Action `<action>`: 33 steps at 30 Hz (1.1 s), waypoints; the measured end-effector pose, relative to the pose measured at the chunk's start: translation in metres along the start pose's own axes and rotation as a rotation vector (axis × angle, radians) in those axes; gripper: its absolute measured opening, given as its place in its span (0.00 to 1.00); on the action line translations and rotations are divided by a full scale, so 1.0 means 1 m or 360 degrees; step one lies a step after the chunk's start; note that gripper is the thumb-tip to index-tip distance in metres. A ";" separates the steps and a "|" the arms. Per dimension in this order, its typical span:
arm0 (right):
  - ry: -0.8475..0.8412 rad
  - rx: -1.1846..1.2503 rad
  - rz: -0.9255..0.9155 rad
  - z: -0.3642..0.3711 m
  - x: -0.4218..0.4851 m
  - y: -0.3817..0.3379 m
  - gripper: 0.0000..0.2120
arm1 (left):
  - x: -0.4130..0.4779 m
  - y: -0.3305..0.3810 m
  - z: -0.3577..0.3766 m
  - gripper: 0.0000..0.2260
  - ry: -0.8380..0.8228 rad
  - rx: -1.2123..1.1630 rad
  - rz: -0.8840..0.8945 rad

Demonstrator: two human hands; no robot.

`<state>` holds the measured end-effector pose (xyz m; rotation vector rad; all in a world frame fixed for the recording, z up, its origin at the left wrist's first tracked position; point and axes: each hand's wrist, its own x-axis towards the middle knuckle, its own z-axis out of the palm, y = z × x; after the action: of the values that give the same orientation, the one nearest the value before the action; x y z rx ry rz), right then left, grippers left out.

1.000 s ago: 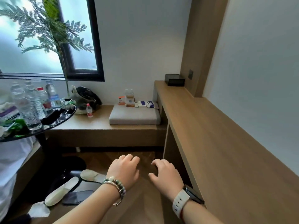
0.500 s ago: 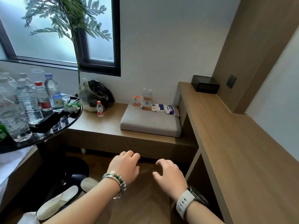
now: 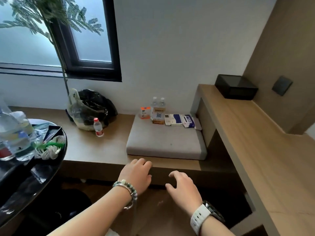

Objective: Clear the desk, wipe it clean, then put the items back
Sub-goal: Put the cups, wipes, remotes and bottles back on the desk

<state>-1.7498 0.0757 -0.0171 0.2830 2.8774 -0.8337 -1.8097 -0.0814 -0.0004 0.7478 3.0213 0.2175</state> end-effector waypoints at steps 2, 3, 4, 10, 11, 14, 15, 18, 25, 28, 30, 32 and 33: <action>0.0004 0.0016 0.0005 -0.007 0.040 0.007 0.16 | 0.039 -0.007 0.004 0.16 -0.0018 0.0004 -0.0011; 0.0006 0.0021 -0.0003 -0.011 0.062 0.010 0.16 | 0.060 -0.009 0.005 0.16 -0.0025 0.0010 -0.0027; 0.0005 0.0021 -0.0014 -0.016 0.083 0.013 0.16 | 0.081 -0.012 0.007 0.15 -0.0033 0.0015 -0.0048; -0.0079 -0.0002 -0.0095 -0.058 0.212 0.029 0.18 | 0.202 -0.018 0.010 0.16 -0.0101 -0.0056 -0.0112; -0.0087 0.0011 -0.0098 -0.063 0.232 0.030 0.18 | 0.221 -0.020 0.010 0.17 -0.0101 -0.0069 -0.0118; -0.0139 0.0050 -0.0094 -0.071 0.287 0.035 0.18 | 0.271 -0.030 0.012 0.17 -0.0092 -0.0114 -0.0155; -0.0171 0.0055 -0.0094 -0.072 0.304 0.036 0.18 | 0.286 -0.036 0.014 0.17 -0.0099 -0.0125 -0.0168; -0.0235 0.0056 -0.0098 -0.074 0.353 0.034 0.18 | 0.329 -0.057 0.019 0.16 -0.0112 -0.0140 -0.0213; -0.0167 0.0071 -0.0013 -0.078 0.469 0.017 0.17 | 0.445 -0.119 0.024 0.17 -0.0144 -0.0296 -0.0197; -0.0156 0.0071 0.0032 -0.079 0.515 0.007 0.17 | 0.493 -0.146 0.023 0.17 -0.0188 -0.0359 -0.0172; -0.0157 0.0112 0.0068 -0.078 0.542 0.003 0.16 | 0.520 -0.163 0.026 0.17 -0.0194 -0.0389 -0.0168; -0.0159 0.0157 0.0100 -0.075 0.565 0.002 0.14 | 0.544 -0.176 0.032 0.16 -0.0195 -0.0382 -0.0163; -0.0161 0.0176 0.0115 -0.073 0.577 0.004 0.13 | 0.554 -0.181 0.035 0.16 -0.0209 -0.0377 -0.0172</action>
<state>-2.3160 0.2001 -0.0607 0.3443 2.7156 -0.9663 -2.3823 0.0226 -0.0530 0.5544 2.8340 0.4921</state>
